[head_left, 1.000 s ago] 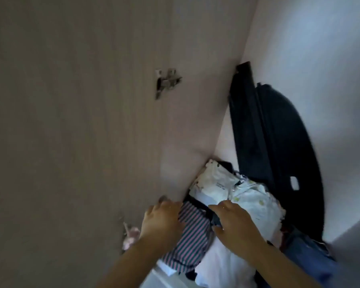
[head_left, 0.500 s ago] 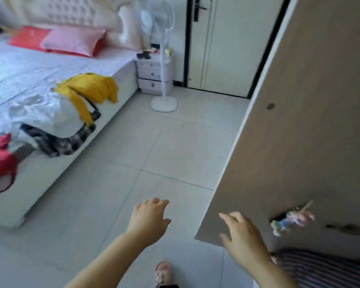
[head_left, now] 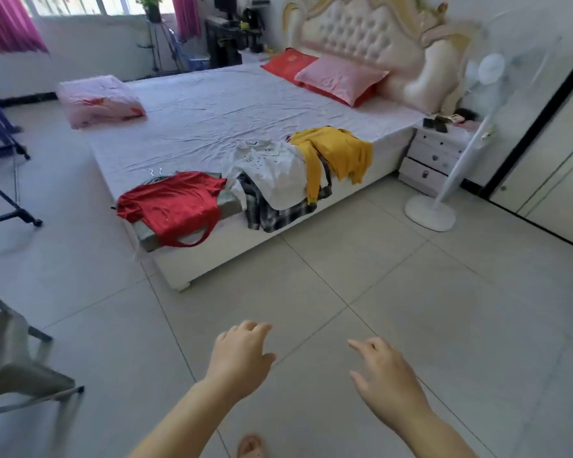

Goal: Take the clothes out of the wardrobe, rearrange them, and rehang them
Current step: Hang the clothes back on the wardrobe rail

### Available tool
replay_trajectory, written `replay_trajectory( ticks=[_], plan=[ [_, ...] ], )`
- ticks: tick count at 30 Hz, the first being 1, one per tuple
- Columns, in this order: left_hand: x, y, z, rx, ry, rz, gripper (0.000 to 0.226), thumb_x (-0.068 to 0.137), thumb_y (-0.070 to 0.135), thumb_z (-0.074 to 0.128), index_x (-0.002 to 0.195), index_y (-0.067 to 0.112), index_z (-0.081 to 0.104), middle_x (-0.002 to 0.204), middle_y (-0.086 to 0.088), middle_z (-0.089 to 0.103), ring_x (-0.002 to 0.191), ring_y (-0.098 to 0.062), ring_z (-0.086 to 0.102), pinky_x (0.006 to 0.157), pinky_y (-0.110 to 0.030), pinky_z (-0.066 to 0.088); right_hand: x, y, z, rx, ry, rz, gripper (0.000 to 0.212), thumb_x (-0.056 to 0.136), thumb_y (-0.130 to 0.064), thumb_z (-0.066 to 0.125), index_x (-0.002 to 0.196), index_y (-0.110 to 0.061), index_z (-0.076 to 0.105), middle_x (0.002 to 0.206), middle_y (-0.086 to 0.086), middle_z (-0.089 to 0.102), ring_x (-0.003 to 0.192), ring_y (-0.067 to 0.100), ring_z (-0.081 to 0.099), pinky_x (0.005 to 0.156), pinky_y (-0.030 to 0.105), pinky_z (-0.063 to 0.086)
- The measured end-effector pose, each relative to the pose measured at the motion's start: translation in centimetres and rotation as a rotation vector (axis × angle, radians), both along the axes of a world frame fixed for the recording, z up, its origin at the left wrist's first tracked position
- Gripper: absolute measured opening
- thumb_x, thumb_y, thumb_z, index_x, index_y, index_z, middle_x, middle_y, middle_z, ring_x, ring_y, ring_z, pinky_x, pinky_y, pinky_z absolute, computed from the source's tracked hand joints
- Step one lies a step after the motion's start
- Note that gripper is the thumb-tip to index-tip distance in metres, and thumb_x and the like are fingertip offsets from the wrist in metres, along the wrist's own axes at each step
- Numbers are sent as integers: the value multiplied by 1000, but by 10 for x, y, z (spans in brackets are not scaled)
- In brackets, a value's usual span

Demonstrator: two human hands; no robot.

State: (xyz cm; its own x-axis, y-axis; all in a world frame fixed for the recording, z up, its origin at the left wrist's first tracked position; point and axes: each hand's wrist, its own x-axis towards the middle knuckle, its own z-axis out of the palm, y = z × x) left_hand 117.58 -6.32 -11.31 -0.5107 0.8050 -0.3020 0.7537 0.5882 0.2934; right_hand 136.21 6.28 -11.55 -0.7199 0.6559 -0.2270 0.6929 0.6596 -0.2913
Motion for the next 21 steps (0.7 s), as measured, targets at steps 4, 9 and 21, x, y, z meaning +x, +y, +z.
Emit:
replay_trajectory(
  ticks=[4,9,21],
  plan=[
    [-83,25,2,17,-10,86,53,94,40,46,142,28,28,144,3,36,129,-19,36,105,-32,30,-102,40,6,-7,-4,76,49,95,-33,45,142,-29,31,132,-6,39,122,13,39,96,25,35],
    [-177,56,9,56,-4,191,53,93,38,48,142,26,30,142,2,38,125,-20,40,103,-33,33,-213,80,10,8,-20,179,49,94,-34,46,141,-30,32,132,-7,40,122,12,39,96,23,32],
    [-394,142,-18,53,-11,539,53,91,42,49,140,26,34,137,4,43,124,-16,42,102,-31,35,-480,218,-10,-13,-54,471,49,94,-34,47,141,-29,32,133,-7,39,124,12,38,102,25,30]
  ],
)
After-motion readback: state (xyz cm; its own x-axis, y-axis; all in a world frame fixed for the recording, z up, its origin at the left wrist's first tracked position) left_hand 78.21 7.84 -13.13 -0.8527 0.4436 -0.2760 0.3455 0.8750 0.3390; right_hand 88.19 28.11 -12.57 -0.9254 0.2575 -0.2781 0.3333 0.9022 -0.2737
